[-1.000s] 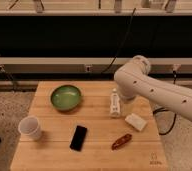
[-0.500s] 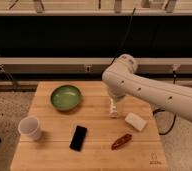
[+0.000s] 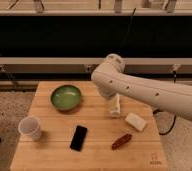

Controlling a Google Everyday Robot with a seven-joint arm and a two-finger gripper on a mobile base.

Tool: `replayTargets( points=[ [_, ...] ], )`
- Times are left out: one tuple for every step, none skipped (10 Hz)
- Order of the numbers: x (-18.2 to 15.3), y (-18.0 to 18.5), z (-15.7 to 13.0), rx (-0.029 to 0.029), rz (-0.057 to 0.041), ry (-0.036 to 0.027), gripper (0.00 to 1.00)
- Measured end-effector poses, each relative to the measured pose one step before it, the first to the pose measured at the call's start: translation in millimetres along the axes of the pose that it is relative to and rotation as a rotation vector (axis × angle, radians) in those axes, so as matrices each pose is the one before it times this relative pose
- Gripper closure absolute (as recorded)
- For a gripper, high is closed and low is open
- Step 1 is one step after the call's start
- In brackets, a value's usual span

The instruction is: Drag the ceramic bowl in a circle

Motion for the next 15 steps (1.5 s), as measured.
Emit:
replayTargets(
  points=[
    [-3.71,-4.3,2.88,0.00481,-0.02073,-0.00047,0.2],
    [-8.16,-5.8,2.14,0.00507,-0.02071,-0.00158,0.2],
    [-6.91,-5.64,0.69,0.00568,-0.02193,-0.00177,0.2],
    [-5.17,-5.0,1.46,0.00541,-0.02844,-0.00081,0.2],
    [-1.79,-1.92,0.86,0.00238,-0.01219,-0.00109,0.2],
    [-0.53,-0.71,1.62,0.00129,-0.00971,-0.00256,0.2],
    [-4.04,-2.89,2.18,0.00136,-0.01984,-0.00333,0.2],
    [-10.75,-7.74,2.37,0.00647,-0.03241,-0.0091,0.2],
    [-5.77,-4.55,1.53,0.00342,-0.01966,-0.00364,0.2],
    [-1.46,-1.24,1.12,0.00245,-0.01285,-0.00238,0.2],
    [0.04,-0.59,2.03,0.00233,-0.01561,-0.00298,0.2],
    [-2.17,-2.59,1.73,0.00174,-0.01328,-0.00227,0.2],
    [-6.31,-6.5,2.84,0.00421,-0.02702,-0.00712,0.2],
    [-3.13,-3.45,2.2,0.00164,-0.01982,-0.00632,0.2],
    [-2.59,-2.97,1.79,0.00132,-0.01445,-0.00466,0.2]
  ],
)
